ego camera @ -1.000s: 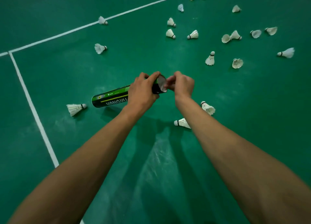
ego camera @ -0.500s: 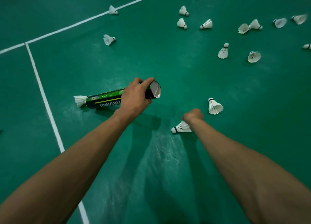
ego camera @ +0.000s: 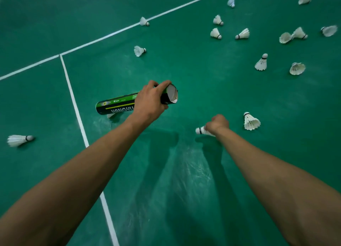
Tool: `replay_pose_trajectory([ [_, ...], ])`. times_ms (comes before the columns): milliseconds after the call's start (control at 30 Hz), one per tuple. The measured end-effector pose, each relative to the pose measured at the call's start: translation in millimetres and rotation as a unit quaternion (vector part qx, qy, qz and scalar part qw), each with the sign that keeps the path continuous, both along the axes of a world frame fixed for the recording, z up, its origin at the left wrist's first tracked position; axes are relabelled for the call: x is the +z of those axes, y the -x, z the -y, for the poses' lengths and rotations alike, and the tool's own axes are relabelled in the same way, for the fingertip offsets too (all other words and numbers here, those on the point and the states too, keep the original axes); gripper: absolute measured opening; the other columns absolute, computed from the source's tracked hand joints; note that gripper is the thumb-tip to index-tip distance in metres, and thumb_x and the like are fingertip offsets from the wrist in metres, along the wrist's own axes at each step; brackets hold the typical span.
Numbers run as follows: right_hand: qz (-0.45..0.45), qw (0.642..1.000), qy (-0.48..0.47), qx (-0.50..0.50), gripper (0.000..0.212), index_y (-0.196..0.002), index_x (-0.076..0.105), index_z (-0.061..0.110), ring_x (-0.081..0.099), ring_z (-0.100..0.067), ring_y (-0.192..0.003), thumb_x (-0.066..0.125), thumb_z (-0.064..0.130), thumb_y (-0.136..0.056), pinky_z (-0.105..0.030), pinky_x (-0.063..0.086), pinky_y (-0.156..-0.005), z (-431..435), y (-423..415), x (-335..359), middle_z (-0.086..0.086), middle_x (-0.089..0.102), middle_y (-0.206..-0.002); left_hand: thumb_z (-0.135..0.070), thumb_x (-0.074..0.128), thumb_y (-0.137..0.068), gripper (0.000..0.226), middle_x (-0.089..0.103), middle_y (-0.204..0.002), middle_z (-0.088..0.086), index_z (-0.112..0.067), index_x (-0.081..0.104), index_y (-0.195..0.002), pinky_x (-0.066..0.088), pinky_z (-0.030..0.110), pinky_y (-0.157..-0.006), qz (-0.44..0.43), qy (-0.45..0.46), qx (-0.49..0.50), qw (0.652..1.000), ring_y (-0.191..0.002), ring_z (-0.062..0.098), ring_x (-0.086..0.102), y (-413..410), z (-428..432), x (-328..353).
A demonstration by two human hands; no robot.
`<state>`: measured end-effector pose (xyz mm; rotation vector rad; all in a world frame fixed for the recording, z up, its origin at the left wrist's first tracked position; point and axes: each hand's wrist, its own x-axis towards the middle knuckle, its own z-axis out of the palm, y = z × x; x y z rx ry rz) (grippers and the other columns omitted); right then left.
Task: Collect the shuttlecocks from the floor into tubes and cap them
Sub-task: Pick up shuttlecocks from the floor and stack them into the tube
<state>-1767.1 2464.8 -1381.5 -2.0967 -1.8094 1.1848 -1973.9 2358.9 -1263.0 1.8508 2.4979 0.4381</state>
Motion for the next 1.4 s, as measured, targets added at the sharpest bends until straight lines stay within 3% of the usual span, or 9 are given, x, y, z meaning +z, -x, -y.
replay_pose_trajectory([
  [100,-0.121,0.988,-0.084,-0.044,0.052,-0.133,0.056,0.005,0.060,-0.030,-0.117,0.076,0.016,-0.086,-0.028,0.046,-0.092,-21,11,43,-0.016,0.061,-0.131,-0.025,0.087,-0.079,0.088,0.055,-0.134,0.010,-0.034,0.043,-0.154,0.054,0.049,-0.095,0.020,-0.006,0.000,1.000,-0.116,0.035,0.058,-2,-2,0],
  [367,-0.329,0.900,-0.284,-0.021,0.040,-0.115,0.056,0.010,0.069,-0.018,-0.093,0.079,0.015,-0.083,-0.033,0.057,-0.084,-19,57,155,-0.008,0.070,-0.106,-0.026,0.086,-0.080,0.084,0.055,-0.131,0.011,-0.033,0.043,-0.152,0.054,0.050,-0.095,0.061,-0.060,0.028,0.996,-0.115,0.035,0.058,6,-12,17],
  [533,-0.278,0.882,-0.344,0.164,0.034,-0.115,0.058,0.011,0.067,-0.015,-0.079,0.073,0.013,-0.085,-0.025,0.051,-0.074,8,89,184,-0.005,0.072,-0.092,-0.032,0.089,-0.073,0.081,0.057,-0.117,0.009,-0.037,0.049,-0.144,0.054,0.044,-0.085,0.115,-0.110,0.062,0.985,-0.105,0.035,0.061,16,-18,27],
  [667,-0.218,0.883,-0.307,0.280,0.036,-0.120,0.064,0.018,0.070,-0.019,-0.101,0.069,0.025,-0.085,-0.038,0.054,-0.095,23,106,178,-0.004,0.075,-0.107,-0.032,0.082,-0.077,0.073,0.060,-0.111,0.009,-0.038,0.052,-0.143,0.050,0.039,-0.078,0.171,-0.141,0.047,0.974,-0.104,0.034,0.062,17,-22,33],
  [900,-0.212,0.835,-0.485,0.150,0.031,-0.078,0.074,0.011,0.069,-0.019,-0.074,0.057,0.032,-0.093,-0.038,0.054,-0.077,14,98,201,0.000,0.074,-0.076,-0.032,0.091,-0.071,0.086,0.059,-0.123,0.009,-0.037,0.050,-0.146,0.052,0.041,-0.090,0.164,-0.159,0.065,0.971,-0.112,0.034,0.062,25,-19,32],
  [1033,-0.072,0.873,-0.374,0.306,0.052,-0.069,0.061,0.013,0.060,-0.026,-0.071,0.045,0.051,-0.102,-0.034,0.036,-0.061,22,102,201,-0.006,0.062,-0.068,-0.030,0.083,-0.079,0.077,0.059,-0.121,0.008,-0.037,0.050,-0.148,0.052,0.041,-0.086,0.156,-0.175,0.040,0.971,-0.108,0.033,0.063,20,-25,37],
  [1133,-0.140,0.907,-0.248,0.312,0.060,-0.091,0.070,0.015,0.063,-0.027,-0.097,0.033,0.059,-0.104,-0.033,0.043,-0.078,24,103,192,-0.011,0.071,-0.102,-0.028,0.071,-0.086,0.066,0.060,-0.124,0.007,-0.036,0.052,-0.149,0.053,0.041,-0.091,0.134,-0.179,-0.012,0.974,-0.111,0.031,0.063,5,-30,34],
  [1233,-0.230,0.922,-0.146,0.275,0.055,-0.082,0.066,0.025,0.060,-0.016,-0.087,0.033,0.063,-0.103,-0.030,0.043,-0.077,13,91,183,0.001,0.065,-0.092,-0.029,0.073,-0.085,0.065,0.061,-0.128,0.007,-0.035,0.053,-0.147,0.054,0.044,-0.094,0.120,-0.163,-0.044,0.978,-0.114,0.031,0.062,-8,-36,25],
  [1400,-0.222,0.932,-0.233,0.165,0.064,-0.056,0.060,0.014,0.055,-0.019,-0.064,0.044,0.052,-0.104,-0.030,0.041,-0.061,-12,50,169,0.001,0.059,-0.061,-0.030,0.081,-0.080,0.073,0.060,-0.124,0.008,-0.035,0.051,-0.146,0.054,0.046,-0.088,0.125,-0.141,-0.066,0.980,-0.111,0.034,0.060,-41,-62,18],
])
